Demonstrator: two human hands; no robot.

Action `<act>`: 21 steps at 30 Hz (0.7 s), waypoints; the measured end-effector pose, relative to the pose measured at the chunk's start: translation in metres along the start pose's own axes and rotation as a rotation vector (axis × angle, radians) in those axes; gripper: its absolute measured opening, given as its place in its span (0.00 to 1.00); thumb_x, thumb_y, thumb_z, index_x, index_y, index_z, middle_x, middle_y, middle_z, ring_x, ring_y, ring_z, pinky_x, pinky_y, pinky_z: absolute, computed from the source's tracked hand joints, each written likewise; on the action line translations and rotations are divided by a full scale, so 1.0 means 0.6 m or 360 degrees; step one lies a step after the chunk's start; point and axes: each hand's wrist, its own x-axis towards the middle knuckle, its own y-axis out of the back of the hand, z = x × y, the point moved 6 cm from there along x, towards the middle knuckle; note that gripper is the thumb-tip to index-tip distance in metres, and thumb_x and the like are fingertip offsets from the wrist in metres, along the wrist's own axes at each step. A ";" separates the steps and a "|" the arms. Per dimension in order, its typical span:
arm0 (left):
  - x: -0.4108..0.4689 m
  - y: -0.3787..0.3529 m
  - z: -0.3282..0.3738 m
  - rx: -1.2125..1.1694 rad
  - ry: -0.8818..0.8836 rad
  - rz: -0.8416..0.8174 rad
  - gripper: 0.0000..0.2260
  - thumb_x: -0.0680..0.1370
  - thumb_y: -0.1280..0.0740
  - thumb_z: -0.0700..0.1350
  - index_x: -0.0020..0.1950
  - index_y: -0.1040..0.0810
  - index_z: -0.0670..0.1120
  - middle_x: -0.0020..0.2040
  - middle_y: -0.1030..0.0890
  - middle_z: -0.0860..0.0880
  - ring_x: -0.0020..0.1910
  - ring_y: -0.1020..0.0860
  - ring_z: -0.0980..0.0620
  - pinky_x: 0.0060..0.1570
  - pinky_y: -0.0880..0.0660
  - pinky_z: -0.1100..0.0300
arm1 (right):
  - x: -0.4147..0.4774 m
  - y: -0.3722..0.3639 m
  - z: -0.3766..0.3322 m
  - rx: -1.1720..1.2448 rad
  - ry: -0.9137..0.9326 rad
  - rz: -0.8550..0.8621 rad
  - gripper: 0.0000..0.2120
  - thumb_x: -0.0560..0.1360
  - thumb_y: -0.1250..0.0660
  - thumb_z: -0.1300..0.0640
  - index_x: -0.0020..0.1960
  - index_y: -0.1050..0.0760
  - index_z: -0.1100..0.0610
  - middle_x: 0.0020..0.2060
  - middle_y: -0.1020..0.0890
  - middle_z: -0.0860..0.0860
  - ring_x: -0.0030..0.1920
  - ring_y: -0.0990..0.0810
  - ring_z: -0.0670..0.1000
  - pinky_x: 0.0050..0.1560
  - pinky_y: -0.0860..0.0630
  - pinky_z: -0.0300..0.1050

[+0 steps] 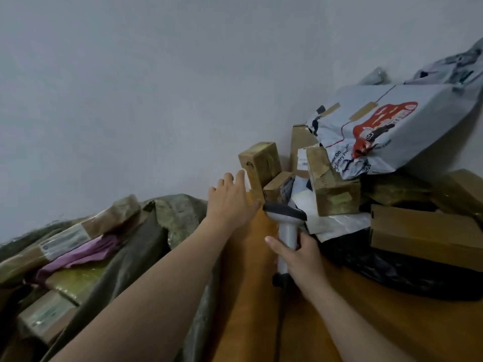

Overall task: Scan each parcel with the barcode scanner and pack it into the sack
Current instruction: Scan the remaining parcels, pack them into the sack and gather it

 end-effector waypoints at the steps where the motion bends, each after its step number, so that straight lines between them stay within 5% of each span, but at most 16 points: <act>1: 0.020 -0.008 0.002 -0.0027 -0.0006 0.0040 0.37 0.80 0.37 0.65 0.82 0.46 0.49 0.75 0.33 0.42 0.71 0.29 0.39 0.68 0.30 0.42 | 0.008 0.002 0.003 0.0034 0.0012 0.0008 0.16 0.69 0.19 0.51 0.53 0.19 0.52 0.45 0.15 0.54 0.45 0.15 0.54 0.45 0.18 0.50; 7: 0.130 -0.053 0.004 -0.0153 0.0030 0.0124 0.39 0.80 0.35 0.60 0.84 0.53 0.53 0.78 0.39 0.37 0.74 0.35 0.34 0.68 0.30 0.39 | 0.039 0.010 0.014 0.0054 0.0041 0.0101 0.17 0.69 0.20 0.48 0.53 0.19 0.54 0.46 0.15 0.52 0.46 0.15 0.50 0.48 0.17 0.49; 10: 0.164 -0.071 0.010 -0.0196 0.0082 0.0074 0.36 0.79 0.33 0.58 0.82 0.46 0.53 0.79 0.42 0.37 0.74 0.37 0.33 0.69 0.32 0.38 | 0.046 0.012 0.019 0.0076 0.0038 0.0134 0.17 0.69 0.19 0.47 0.53 0.19 0.53 0.45 0.15 0.51 0.45 0.15 0.49 0.47 0.17 0.48; 15: 0.156 -0.075 -0.006 -0.0567 0.0261 0.0321 0.23 0.78 0.30 0.59 0.63 0.34 0.46 0.59 0.27 0.43 0.58 0.27 0.40 0.52 0.24 0.46 | 0.049 0.012 0.022 0.0109 0.0020 0.0087 0.18 0.69 0.19 0.47 0.53 0.20 0.54 0.44 0.15 0.51 0.43 0.15 0.49 0.41 0.21 0.41; 18: 0.119 -0.069 -0.036 -0.0621 0.0365 0.0357 0.21 0.76 0.27 0.61 0.55 0.31 0.48 0.51 0.24 0.46 0.44 0.27 0.50 0.37 0.33 0.58 | 0.044 0.009 0.017 0.0175 -0.0005 0.0002 0.17 0.70 0.19 0.50 0.53 0.20 0.55 0.43 0.16 0.53 0.40 0.16 0.51 0.37 0.22 0.38; 21: 0.053 -0.049 -0.060 -0.0712 0.0476 0.0494 0.22 0.72 0.23 0.60 0.49 0.29 0.47 0.47 0.25 0.48 0.38 0.32 0.55 0.35 0.38 0.58 | 0.036 0.007 0.012 0.0191 -0.0026 -0.0051 0.21 0.69 0.19 0.50 0.56 0.22 0.56 0.46 0.18 0.56 0.40 0.17 0.51 0.35 0.22 0.37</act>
